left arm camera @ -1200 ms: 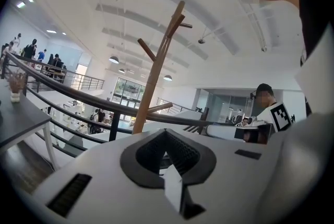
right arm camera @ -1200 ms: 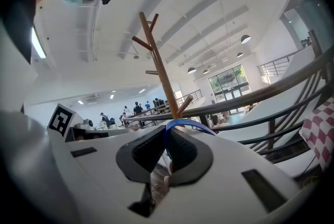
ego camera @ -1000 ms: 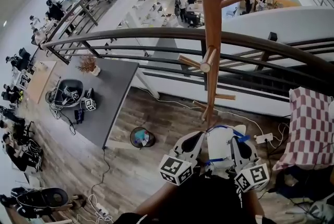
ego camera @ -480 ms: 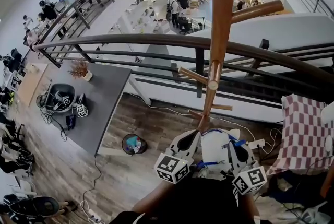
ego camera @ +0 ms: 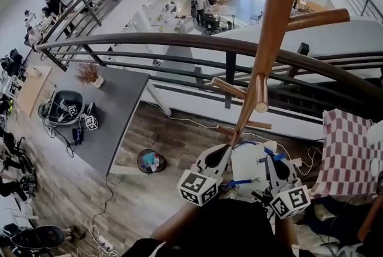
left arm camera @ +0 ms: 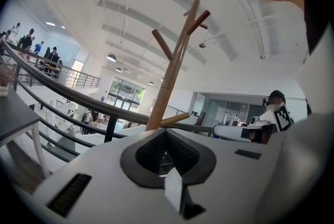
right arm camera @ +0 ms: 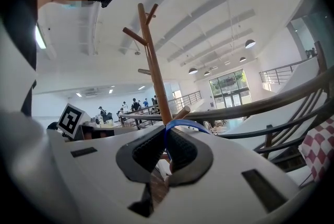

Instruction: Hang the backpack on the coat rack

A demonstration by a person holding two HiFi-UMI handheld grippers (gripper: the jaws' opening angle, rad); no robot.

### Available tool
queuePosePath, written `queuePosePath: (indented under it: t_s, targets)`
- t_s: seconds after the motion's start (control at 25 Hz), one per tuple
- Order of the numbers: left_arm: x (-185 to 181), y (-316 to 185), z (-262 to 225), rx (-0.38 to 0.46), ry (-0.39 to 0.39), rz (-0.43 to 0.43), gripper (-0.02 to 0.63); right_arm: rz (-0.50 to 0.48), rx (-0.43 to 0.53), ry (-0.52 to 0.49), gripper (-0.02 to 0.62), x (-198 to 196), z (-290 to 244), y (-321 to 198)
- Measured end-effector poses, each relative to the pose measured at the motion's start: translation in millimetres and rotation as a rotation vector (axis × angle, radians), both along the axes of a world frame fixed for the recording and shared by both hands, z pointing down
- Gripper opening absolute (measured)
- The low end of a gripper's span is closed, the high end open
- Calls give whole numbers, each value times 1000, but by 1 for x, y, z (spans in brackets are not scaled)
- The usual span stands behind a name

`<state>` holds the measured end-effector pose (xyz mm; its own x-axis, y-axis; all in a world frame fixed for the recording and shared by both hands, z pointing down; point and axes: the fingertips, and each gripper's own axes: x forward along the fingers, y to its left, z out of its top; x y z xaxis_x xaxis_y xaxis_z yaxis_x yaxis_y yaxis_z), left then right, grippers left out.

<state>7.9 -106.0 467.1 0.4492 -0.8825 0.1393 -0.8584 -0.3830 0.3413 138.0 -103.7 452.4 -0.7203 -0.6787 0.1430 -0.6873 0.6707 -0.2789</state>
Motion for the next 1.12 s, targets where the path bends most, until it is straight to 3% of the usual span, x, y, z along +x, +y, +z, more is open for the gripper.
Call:
queuePosePath:
  t_s: [0.44,1.12]
  targets:
    - [-16,-24,-3,17,13,-21,8,-33,3,31,20,-14,-1,-20]
    - [-22,-53,-2,18,25,13,8,-93,21,81,20,-28,-14,-50]
